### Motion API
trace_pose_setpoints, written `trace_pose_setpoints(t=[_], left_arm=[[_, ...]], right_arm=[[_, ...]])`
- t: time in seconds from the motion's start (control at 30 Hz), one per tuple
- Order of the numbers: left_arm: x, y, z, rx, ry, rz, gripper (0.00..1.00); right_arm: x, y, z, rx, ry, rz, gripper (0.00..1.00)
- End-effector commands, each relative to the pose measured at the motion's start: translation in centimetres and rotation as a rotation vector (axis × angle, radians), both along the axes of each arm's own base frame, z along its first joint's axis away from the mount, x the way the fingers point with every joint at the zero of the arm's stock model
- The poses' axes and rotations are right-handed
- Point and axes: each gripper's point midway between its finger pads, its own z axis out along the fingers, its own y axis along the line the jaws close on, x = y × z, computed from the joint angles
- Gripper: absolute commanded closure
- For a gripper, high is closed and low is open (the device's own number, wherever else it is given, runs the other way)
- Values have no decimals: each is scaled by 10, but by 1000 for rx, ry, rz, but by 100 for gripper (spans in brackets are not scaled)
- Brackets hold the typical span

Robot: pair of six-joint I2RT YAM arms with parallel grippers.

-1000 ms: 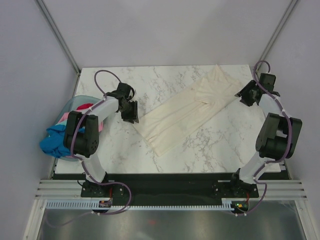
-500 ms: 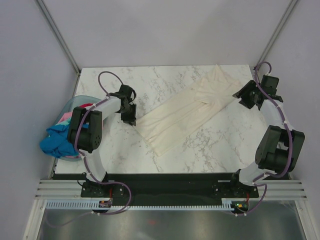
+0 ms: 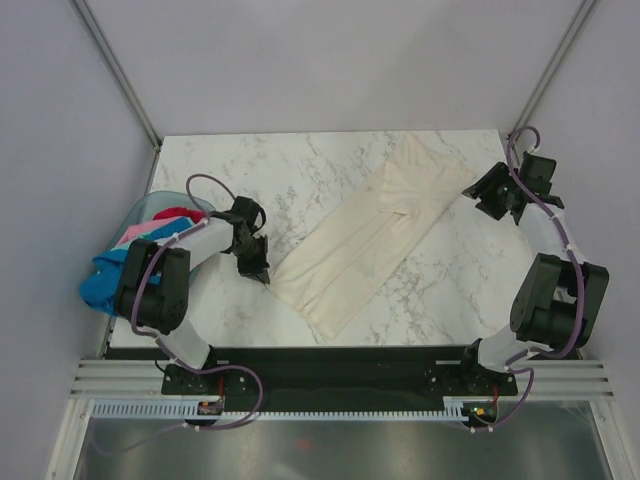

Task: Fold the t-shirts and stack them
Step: Fold the tshirt

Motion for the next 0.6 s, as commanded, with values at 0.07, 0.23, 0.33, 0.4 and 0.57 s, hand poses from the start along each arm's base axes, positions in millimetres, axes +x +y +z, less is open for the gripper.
trace_pose_setpoints(t=[0.07, 0.23, 0.33, 0.4, 0.57], left_arm=[[-48, -23, 24, -147, 36, 142, 98], [-82, -26, 24, -154, 14, 231, 91], [-93, -23, 25, -152, -21, 267, 78], [-89, -25, 36, -173, -70, 248, 72], [-60, -28, 74, -174, -207, 187, 67]], right_arm=[[10, 2, -37, 5, 3, 23, 39], [38, 3, -42, 39, -37, 32, 39], [56, -3, -56, 43, -21, 32, 39], [66, -4, -69, 55, -6, 36, 39], [80, -17, -92, 22, 17, 4, 41]])
